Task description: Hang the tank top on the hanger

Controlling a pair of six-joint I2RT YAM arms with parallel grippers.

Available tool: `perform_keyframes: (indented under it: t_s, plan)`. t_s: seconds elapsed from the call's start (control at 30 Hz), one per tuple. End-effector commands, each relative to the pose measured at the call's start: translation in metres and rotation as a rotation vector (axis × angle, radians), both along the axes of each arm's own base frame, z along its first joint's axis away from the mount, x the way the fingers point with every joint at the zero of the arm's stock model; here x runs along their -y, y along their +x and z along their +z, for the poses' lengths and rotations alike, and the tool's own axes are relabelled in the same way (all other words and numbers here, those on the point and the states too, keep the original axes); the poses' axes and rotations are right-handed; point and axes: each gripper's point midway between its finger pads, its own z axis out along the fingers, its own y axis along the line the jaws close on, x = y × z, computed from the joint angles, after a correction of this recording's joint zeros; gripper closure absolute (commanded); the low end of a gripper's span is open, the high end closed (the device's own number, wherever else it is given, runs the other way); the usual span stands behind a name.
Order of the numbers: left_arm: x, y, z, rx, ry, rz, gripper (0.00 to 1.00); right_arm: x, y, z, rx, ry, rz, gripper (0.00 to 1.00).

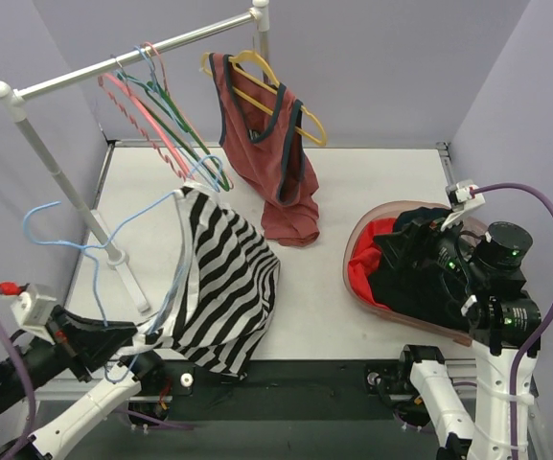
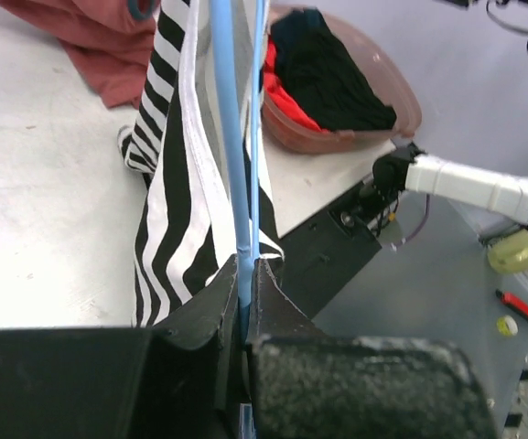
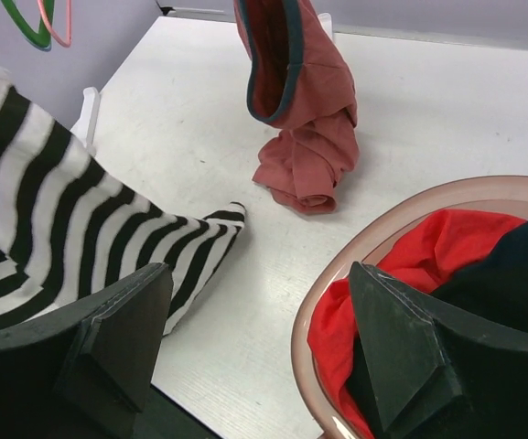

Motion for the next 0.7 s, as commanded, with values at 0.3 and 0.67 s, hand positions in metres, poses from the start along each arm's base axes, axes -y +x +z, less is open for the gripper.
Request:
perform_keyframes:
  t_s: [0.3, 0.67]
  plan:
    - [-0.083, 0.038, 0.025, 0.088, -0.055, 0.476, 1.00, 0.005, 0.005, 0.005, 0.063, 0.030, -0.032, 0.20]
    - [-0.093, 0.086, 0.008, -0.029, 0.157, 0.724, 1.00, 0.010, 0.008, 0.006, 0.063, 0.028, -0.056, 0.20]
